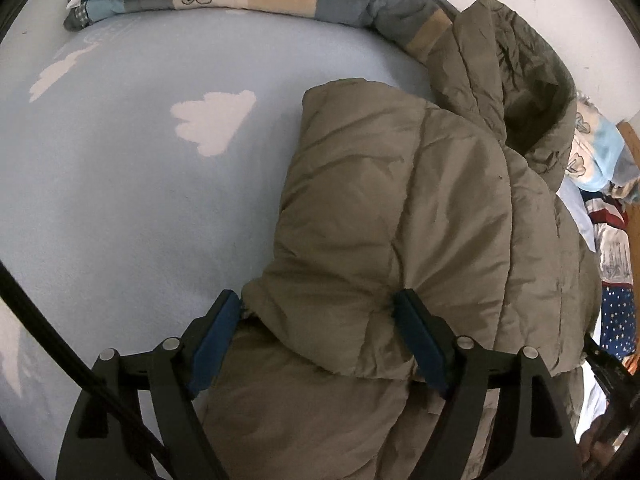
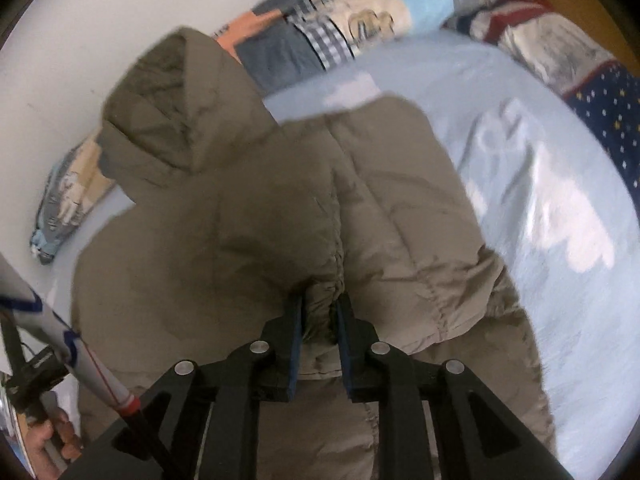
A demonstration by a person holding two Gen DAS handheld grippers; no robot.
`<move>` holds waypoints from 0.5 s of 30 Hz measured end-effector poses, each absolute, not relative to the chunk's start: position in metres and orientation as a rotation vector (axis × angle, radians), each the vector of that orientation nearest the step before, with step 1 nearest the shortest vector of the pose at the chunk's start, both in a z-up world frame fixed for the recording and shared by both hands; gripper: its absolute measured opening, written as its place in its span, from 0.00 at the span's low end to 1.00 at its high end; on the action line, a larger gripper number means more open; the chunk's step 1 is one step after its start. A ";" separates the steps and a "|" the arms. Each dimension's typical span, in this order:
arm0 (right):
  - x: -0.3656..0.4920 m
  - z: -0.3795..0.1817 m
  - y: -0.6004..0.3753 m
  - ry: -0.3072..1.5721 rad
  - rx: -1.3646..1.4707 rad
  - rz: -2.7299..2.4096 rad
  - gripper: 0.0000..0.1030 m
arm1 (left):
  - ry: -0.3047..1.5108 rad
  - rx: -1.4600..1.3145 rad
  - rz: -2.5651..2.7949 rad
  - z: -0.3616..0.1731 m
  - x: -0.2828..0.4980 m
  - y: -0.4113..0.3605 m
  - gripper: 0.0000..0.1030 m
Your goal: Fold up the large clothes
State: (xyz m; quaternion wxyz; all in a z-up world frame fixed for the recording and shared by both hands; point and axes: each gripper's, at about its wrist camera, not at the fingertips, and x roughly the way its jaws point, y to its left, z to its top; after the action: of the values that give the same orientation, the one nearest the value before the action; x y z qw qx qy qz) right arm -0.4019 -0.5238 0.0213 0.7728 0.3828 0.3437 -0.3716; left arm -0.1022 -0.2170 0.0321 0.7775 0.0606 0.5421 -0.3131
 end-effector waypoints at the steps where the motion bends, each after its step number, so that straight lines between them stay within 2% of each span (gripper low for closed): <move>1: -0.401 0.019 -0.524 0.750 0.831 -0.812 0.19 | 1.169 0.125 -0.678 0.035 -0.102 -0.215 0.78; 5: -0.405 0.033 -0.522 0.772 0.849 -0.845 0.32 | 1.041 0.132 -0.662 0.067 -0.108 -0.207 0.77; 10: -0.424 0.082 -0.505 0.675 0.745 -0.954 0.33 | 0.940 0.102 -0.739 0.099 -0.130 -0.214 0.77; 13: -0.416 0.099 -0.491 0.593 0.648 -0.883 0.33 | 0.922 0.177 -0.792 0.096 -0.151 -0.234 0.77; 15: -0.405 0.095 -0.486 0.611 0.622 -0.835 0.33 | 0.924 0.231 -0.802 0.089 -0.160 -0.248 0.77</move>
State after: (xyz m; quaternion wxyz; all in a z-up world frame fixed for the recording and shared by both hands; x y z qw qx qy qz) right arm -0.4052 -0.4858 0.0946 0.8233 0.2923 0.2875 -0.3925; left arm -0.1603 -0.2476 0.0887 0.8124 0.1082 0.4325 -0.3758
